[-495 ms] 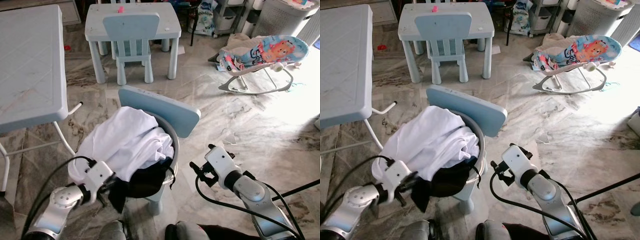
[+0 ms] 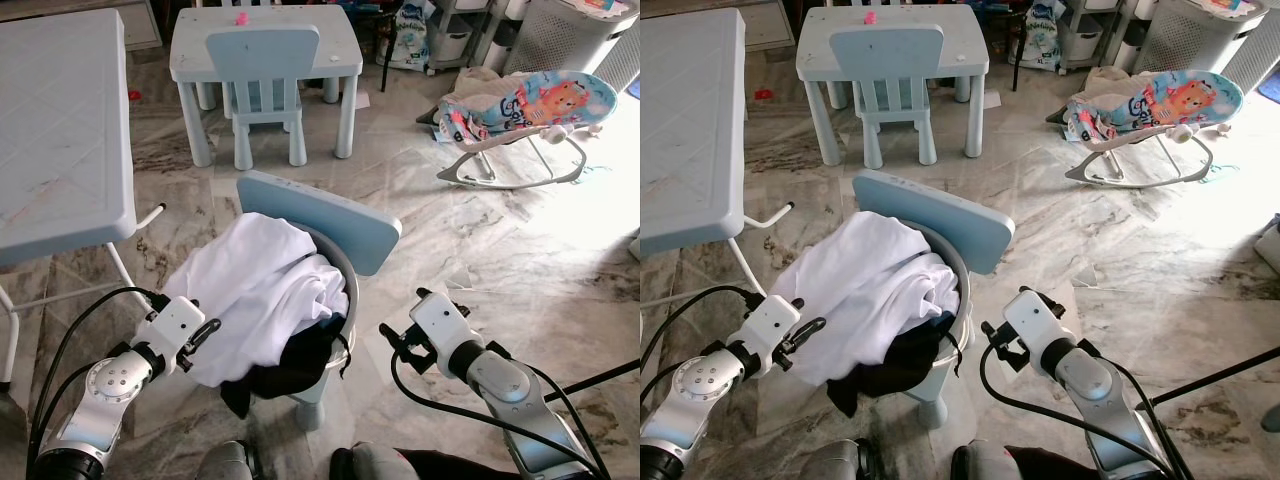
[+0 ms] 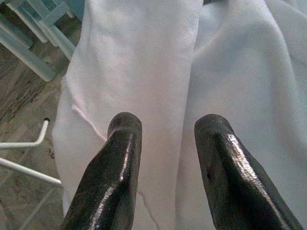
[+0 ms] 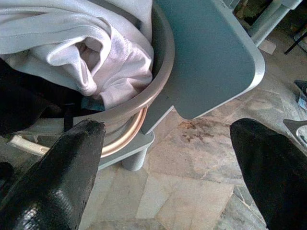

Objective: Hang hanger

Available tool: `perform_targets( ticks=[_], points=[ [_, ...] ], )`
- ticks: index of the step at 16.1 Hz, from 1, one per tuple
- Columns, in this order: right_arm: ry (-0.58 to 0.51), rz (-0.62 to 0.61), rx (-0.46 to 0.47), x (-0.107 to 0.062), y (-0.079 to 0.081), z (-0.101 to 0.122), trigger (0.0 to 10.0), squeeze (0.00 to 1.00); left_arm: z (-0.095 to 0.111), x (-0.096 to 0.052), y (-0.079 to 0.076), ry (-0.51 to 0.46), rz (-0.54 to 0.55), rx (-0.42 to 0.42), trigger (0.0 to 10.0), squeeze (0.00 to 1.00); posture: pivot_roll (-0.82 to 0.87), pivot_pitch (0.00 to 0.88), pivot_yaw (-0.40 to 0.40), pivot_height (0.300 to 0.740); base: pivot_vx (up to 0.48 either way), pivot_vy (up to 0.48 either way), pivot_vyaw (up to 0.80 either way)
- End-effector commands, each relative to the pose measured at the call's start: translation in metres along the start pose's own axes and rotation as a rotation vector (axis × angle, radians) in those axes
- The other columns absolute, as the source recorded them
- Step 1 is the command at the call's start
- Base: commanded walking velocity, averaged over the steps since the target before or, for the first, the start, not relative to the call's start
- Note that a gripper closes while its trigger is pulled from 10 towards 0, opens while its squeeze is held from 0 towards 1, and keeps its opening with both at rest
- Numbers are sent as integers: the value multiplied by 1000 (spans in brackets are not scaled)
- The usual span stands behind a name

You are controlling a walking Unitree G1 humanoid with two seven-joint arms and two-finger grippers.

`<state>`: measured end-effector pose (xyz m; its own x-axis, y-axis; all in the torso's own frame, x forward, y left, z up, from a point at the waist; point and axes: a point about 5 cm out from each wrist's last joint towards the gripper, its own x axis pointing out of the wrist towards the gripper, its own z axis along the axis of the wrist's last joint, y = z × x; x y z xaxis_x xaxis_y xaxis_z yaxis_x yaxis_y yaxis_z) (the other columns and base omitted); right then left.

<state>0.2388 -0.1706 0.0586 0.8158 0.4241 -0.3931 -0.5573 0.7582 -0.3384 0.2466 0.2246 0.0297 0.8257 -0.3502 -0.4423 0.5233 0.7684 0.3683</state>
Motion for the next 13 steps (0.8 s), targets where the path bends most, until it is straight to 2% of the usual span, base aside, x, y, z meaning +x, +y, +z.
perform_targets(
  ticks=[1,3,4,5,6,7,8,10,13],
  points=[
    [7,3,-10,0,-1,-1,10000,0,3,-1,-2,-19,5,5,10000,0,-106,121,-42,740,0,0,0],
    [8,2,-11,1,-1,-2,10000,0,9,1,-5,-54,22,-15,10000,0,-106,118,-41,740,0,0,0],
    [9,2,-12,1,-1,-2,10000,0,18,0,-3,-98,57,-61,10000,1000,-102,116,-42,740,0,0,0],
    [10,2,-14,1,-1,-3,10000,0,23,-1,-4,-123,64,-91,10000,1000,-100,116,-42,740,0,0,0],
    [11,3,-15,1,-2,-3,10000,0,27,-3,-7,-144,48,-77,10000,1000,-94,117,-43,740,0,0,0],
    [12,7,-16,2,-1,-3,10000,0,32,-14,-19,-184,-12,-21,10000,1000,-80,117,-43,740,0,0,0],
    [12,8,-16,2,0,-3,10000,0,32,-18,-22,-186,-27,-8,10000,1000,-80,117,-43,740,0,0,0],
    [8,16,-19,6,1,-2,10000,0,24,-34,-30,-184,-105,54,10000,1000,-63,120,-42,740,0,0,0],
    [9,17,-24,9,0,-2,10000,0,13,-55,-42,-130,-216,57,10000,1000,-40,121,-42,740,0,0,0]
  ],
)
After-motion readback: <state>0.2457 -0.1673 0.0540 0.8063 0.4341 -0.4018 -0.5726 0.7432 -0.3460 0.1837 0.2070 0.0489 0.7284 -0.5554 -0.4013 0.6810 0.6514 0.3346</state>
